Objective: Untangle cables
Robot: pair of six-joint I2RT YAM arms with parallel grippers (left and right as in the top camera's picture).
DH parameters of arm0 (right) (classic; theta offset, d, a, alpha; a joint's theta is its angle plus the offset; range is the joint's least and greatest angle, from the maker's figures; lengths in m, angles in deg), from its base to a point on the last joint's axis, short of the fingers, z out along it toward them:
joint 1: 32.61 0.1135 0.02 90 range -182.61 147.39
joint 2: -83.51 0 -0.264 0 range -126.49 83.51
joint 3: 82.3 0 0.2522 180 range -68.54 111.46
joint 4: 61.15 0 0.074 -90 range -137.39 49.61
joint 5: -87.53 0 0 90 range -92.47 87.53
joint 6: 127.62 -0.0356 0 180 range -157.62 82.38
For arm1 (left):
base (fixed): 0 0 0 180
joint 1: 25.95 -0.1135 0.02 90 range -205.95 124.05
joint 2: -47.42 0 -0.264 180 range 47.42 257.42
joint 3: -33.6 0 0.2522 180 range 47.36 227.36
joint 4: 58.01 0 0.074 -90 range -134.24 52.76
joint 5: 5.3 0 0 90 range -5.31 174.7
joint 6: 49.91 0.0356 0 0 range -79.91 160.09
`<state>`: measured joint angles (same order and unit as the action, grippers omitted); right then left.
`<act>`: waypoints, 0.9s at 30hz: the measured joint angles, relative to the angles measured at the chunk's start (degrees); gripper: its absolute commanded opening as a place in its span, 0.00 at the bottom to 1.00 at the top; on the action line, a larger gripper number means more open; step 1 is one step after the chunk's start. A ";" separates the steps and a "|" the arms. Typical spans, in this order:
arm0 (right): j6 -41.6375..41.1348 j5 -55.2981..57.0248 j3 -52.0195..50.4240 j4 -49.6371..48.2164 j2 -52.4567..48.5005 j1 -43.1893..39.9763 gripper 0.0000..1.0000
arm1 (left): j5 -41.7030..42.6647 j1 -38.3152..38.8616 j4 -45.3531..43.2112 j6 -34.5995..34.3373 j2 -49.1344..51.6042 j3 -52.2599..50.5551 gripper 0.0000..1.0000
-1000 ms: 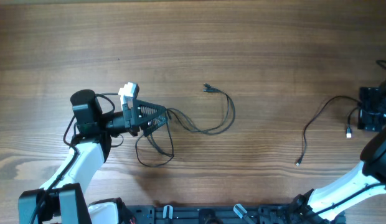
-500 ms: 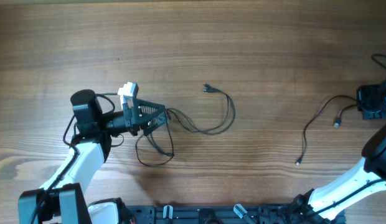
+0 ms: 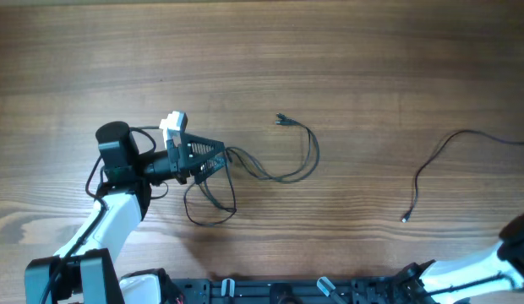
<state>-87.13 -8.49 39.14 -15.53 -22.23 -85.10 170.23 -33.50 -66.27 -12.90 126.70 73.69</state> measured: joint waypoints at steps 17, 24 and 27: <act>1.64 -8.96 -5.14 32.41 -3.61 18.56 1.00 | -0.22 0.00 0.11 -0.07 0.00 0.00 1.00; 0.79 -8.26 -23.52 24.57 -5.90 23.32 1.00 | -0.22 0.00 0.13 -0.07 0.00 0.00 1.00; 0.83 -8.02 -30.62 17.81 -6.01 23.47 0.99 | -0.20 0.00 0.13 -0.07 0.00 0.00 1.00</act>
<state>-86.30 -16.52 8.52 2.28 -28.24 -61.63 170.04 -33.50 -66.13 -12.97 126.70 73.69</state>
